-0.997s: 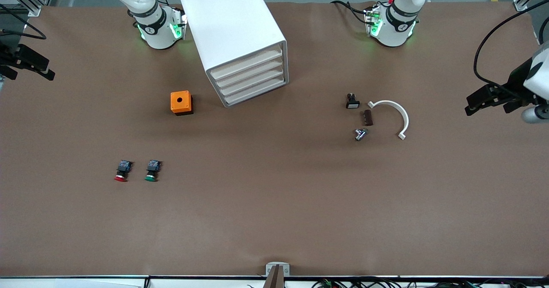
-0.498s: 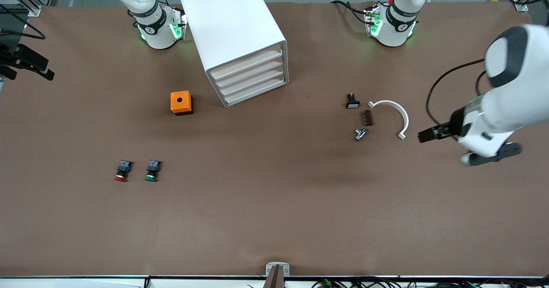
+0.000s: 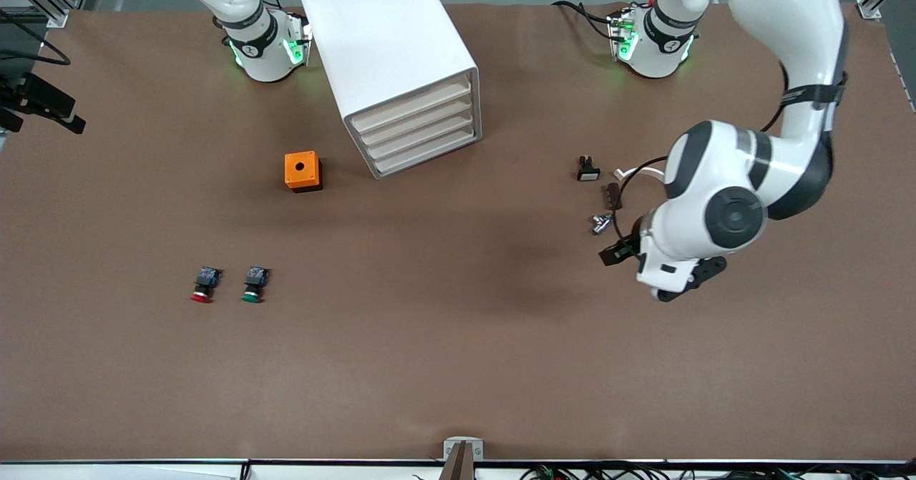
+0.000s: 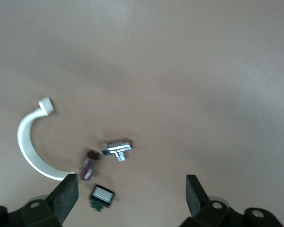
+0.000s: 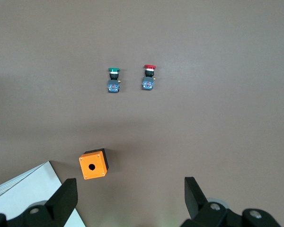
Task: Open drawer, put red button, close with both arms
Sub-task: 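Reach the left gripper to the white cabinet's top drawer handle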
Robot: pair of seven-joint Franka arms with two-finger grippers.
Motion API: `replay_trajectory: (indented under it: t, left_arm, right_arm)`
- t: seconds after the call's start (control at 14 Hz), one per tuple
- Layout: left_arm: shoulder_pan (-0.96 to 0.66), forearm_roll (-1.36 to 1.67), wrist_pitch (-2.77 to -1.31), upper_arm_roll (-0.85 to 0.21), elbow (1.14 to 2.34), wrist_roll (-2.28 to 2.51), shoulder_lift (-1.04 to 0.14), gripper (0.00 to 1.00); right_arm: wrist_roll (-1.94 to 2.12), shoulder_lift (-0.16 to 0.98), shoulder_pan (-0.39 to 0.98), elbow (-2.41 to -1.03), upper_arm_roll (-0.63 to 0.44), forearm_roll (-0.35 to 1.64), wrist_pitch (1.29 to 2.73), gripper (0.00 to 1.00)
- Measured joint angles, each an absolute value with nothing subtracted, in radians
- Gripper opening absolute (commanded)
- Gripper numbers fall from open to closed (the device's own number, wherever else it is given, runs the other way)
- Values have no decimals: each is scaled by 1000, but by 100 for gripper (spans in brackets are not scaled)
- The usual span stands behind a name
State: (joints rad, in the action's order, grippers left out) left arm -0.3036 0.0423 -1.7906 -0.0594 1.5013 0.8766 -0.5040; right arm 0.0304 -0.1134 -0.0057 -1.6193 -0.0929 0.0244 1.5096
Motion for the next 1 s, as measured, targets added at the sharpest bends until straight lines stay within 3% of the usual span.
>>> replay_trajectory:
  t: [0.71, 1.0]
  left_arm:
    - [-419, 149, -1776, -67, 1463, 1239, -636, 100]
    - [-466, 357, -1618, -72, 1440, 1329, -669, 100]
  right_arm:
    - [31, -12, -5, -1621, -93, -9, 1539, 100]
    - [31, 72, -12, -1620, -96, -27, 1577, 100]
